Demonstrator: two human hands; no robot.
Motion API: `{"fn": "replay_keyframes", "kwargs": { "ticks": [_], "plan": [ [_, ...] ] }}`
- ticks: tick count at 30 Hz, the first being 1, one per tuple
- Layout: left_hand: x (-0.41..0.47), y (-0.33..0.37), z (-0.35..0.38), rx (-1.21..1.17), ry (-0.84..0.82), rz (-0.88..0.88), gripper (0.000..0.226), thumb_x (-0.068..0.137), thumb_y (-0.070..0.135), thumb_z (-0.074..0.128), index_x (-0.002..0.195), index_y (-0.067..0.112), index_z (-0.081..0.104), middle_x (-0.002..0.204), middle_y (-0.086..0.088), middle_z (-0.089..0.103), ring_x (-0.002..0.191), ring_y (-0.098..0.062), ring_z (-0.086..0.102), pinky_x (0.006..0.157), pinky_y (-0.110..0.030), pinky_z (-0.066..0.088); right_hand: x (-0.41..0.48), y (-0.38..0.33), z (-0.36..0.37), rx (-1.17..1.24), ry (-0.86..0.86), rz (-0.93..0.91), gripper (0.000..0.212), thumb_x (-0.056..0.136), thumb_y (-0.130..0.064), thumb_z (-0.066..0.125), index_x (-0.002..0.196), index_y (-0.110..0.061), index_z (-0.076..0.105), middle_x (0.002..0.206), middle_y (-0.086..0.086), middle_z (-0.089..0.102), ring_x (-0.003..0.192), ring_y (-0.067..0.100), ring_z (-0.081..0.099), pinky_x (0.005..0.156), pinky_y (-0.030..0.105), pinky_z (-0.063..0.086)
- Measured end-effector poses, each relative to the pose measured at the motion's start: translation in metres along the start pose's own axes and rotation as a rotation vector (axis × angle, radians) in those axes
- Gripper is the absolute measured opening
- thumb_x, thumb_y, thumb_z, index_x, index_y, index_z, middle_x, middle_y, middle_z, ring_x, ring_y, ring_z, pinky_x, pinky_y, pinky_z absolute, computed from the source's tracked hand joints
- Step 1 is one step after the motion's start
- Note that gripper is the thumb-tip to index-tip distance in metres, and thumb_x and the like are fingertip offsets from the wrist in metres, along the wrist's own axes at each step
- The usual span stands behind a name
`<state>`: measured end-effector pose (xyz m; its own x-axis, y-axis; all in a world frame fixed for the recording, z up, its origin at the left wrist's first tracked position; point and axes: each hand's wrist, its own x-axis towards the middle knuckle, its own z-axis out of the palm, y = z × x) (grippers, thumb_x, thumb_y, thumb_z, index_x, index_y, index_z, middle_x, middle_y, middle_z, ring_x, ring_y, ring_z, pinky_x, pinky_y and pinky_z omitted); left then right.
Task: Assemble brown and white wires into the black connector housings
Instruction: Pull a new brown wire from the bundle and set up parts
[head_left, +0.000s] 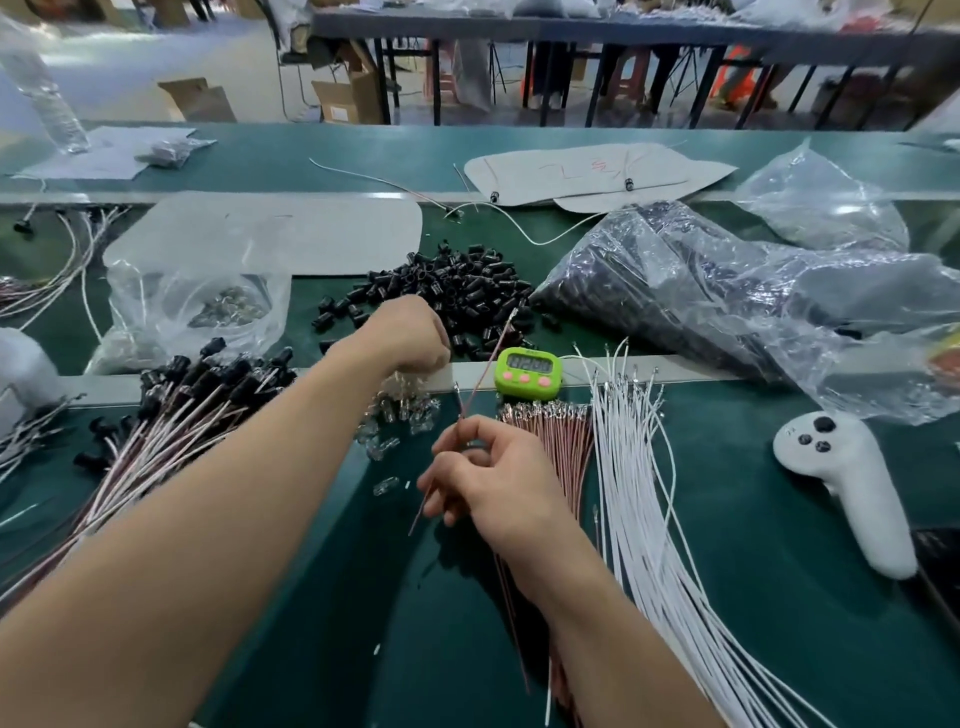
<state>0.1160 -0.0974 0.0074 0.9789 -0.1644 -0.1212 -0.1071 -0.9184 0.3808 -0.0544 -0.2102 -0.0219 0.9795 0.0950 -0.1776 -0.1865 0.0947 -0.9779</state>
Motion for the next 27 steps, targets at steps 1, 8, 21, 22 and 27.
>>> {"fn": "replay_keyframes", "kwargs": {
  "ticks": [1,8,21,22,27],
  "plan": [
    [0.0,0.0,0.0,0.004,0.01,0.012,0.024,0.09,0.005,0.063,0.091,0.022,0.08,0.085,0.006,0.071,0.067,-0.006,0.056,0.067,-0.024,0.046,0.0,-0.001,0.0,0.004,0.001,-0.001,0.016,0.092,0.009,0.056,0.09,-0.006,0.061,0.069,0.008,0.074,0.053,0.016,0.065,0.047,0.023,0.048],
    [-0.052,-0.009,0.001,-0.343,0.231,-0.004,0.012,0.082,0.016,0.08,0.079,0.028,0.078,0.07,0.016,0.07,0.061,0.003,0.062,0.049,-0.005,0.04,0.002,-0.003,0.0,0.036,0.04,-0.032,0.02,0.091,0.012,0.055,0.085,-0.006,0.061,0.065,0.009,0.071,0.05,0.016,0.062,0.045,0.021,0.047],
    [-0.186,-0.042,0.035,-0.585,0.264,-0.021,0.037,0.068,0.0,0.087,0.08,0.033,0.076,0.075,0.022,0.074,0.067,0.006,0.067,0.065,-0.005,0.045,0.001,0.0,0.002,0.088,0.179,-0.172,0.018,0.097,-0.001,0.065,0.085,-0.012,0.062,0.072,0.011,0.075,0.057,0.021,0.07,0.049,0.023,0.051],
    [-0.187,-0.042,0.038,-0.591,0.294,-0.027,0.034,0.067,0.005,0.09,0.079,0.033,0.075,0.074,0.023,0.073,0.068,0.005,0.067,0.064,-0.005,0.045,0.001,0.001,0.002,0.085,0.188,-0.18,0.017,0.097,-0.001,0.065,0.085,-0.013,0.062,0.072,0.011,0.075,0.057,0.021,0.07,0.049,0.023,0.052],
    [-0.188,-0.043,0.049,-0.497,0.411,0.041,0.025,0.077,0.014,0.084,0.083,0.035,0.071,0.082,0.03,0.07,0.077,0.008,0.067,0.072,-0.008,0.05,0.003,0.004,0.001,0.052,0.213,-0.213,0.018,0.097,-0.003,0.067,0.083,-0.014,0.064,0.072,0.011,0.075,0.057,0.022,0.071,0.05,0.023,0.052]
  ]
}}
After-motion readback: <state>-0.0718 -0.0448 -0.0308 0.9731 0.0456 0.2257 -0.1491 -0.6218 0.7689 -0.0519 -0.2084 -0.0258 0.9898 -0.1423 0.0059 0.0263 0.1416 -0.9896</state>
